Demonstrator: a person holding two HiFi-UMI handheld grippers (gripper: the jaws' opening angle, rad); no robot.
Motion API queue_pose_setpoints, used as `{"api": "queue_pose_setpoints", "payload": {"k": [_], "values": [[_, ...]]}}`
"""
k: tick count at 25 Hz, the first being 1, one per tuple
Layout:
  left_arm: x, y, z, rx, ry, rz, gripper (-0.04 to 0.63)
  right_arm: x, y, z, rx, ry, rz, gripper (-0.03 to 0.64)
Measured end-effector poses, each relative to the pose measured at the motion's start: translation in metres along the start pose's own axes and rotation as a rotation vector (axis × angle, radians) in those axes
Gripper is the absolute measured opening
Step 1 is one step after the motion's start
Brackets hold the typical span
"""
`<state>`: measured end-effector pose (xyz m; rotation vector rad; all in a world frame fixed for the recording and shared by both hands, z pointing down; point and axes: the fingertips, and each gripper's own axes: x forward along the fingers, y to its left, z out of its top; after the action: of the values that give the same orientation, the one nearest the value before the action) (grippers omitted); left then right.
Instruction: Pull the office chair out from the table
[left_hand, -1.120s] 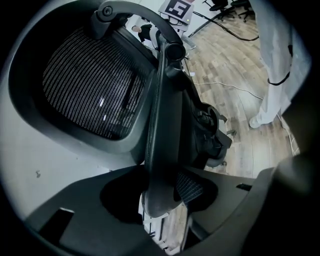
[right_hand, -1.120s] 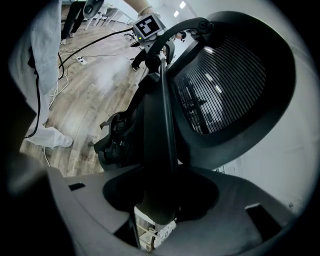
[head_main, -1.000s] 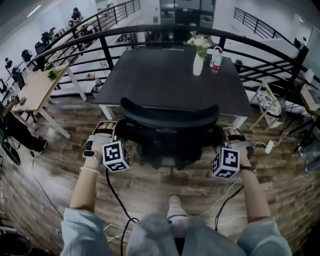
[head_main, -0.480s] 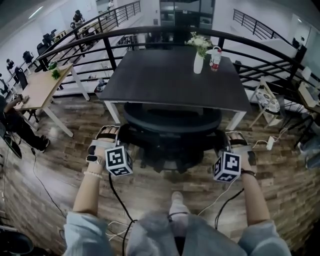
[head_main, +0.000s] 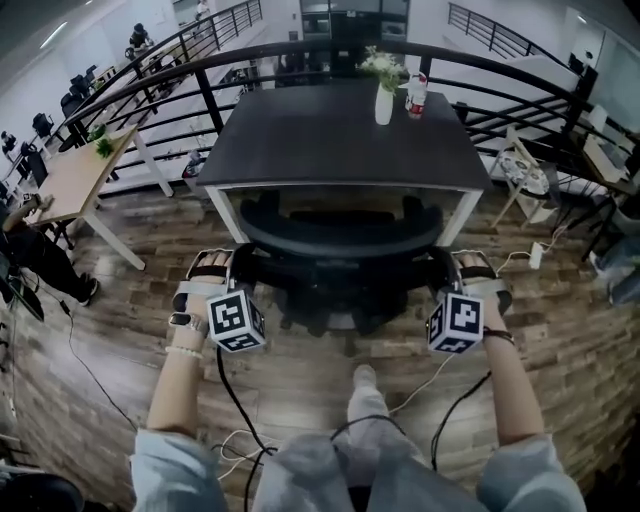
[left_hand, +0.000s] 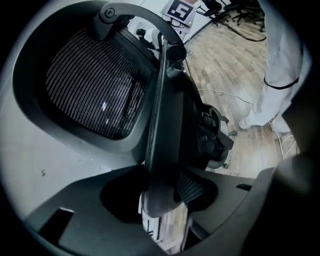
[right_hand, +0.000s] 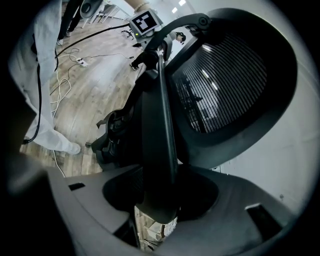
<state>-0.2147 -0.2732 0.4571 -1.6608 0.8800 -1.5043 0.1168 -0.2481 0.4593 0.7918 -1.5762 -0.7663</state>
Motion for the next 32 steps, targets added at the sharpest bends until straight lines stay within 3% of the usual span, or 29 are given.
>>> {"api": "queue_pose_setpoints", "payload": {"k": [8, 32], "values": [[-0.024, -0.014, 0.009, -0.013, -0.018, 0.011, 0.204, -0.02, 0.017, -0.003, 0.014, 0.034, 0.005, 0.178], [-0.022, -0.018, 0.001, -0.035, 0.098, -0.032, 0.206, -0.02, 0.019, -0.003, 0.007, 0.008, 0.022, 0.179]]}}
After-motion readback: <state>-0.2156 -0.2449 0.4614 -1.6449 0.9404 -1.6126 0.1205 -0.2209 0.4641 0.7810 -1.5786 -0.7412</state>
